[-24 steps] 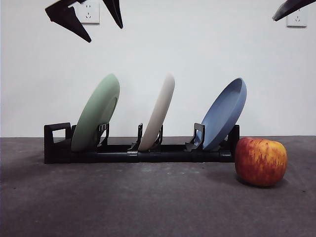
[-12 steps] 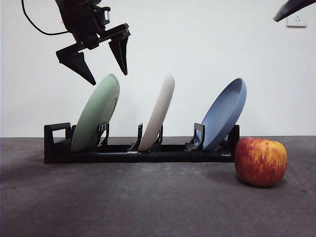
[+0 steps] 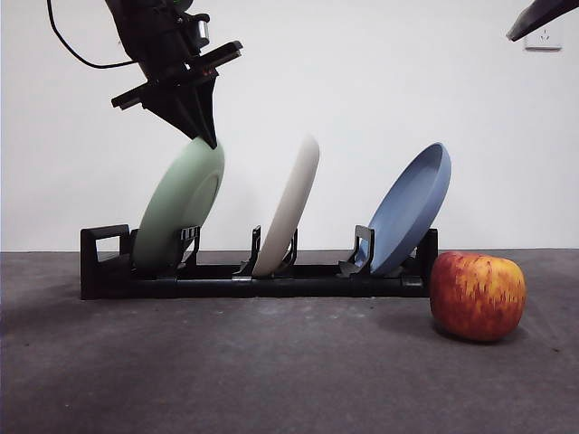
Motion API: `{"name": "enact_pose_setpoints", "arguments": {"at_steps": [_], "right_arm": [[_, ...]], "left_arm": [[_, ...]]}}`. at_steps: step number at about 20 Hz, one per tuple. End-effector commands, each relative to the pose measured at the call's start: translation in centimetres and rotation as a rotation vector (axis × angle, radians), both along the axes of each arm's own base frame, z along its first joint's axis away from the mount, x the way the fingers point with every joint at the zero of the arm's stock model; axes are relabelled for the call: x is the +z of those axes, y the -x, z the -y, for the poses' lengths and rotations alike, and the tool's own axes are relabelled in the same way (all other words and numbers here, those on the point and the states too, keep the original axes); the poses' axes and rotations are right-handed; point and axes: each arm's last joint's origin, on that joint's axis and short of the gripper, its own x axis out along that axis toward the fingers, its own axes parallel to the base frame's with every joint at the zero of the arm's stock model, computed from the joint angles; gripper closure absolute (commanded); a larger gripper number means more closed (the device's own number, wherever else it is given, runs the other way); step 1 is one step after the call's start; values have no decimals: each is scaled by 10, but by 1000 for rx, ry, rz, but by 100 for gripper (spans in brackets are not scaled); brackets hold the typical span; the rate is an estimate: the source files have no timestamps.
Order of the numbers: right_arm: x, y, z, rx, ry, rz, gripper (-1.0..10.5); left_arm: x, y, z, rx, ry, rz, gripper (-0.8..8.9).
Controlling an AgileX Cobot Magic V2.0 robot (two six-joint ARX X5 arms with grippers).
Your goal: Take the green plate from the plate rack,put the plate on the table,take the apple from the table,put the apple in the plate
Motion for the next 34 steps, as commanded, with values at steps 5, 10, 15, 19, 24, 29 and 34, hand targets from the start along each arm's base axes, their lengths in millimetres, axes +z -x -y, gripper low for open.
{"name": "enact_pose_setpoints", "arguments": {"at_steps": [5, 10, 15, 19, 24, 29, 34], "right_arm": [[2, 0, 0, -3, -2, 6, 257], [2, 0, 0, -3, -2, 6, 257], [2, 0, 0, -3, -2, 7, 258], [2, -1, 0, -6, -1, 13, 257], [4, -2, -1, -7, -8, 34, 257], [4, -2, -1, -7, -8, 34, 257], [4, -2, -1, -7, -8, 33, 257]], "left_arm": [[-6, -4, -1, -28, -10, -5, 822], [19, -3, 4, -73, 77, 69, 822], [85, 15, 11, -103, 133, 239, 822], [145, 55, 3, -131, 160, 352, 822], [213, 129, -22, -164, 260, 556, 822], [258, 226, -38, -239, 292, 750, 822], [242, 286, -47, -289, 203, 697, 822]]}}
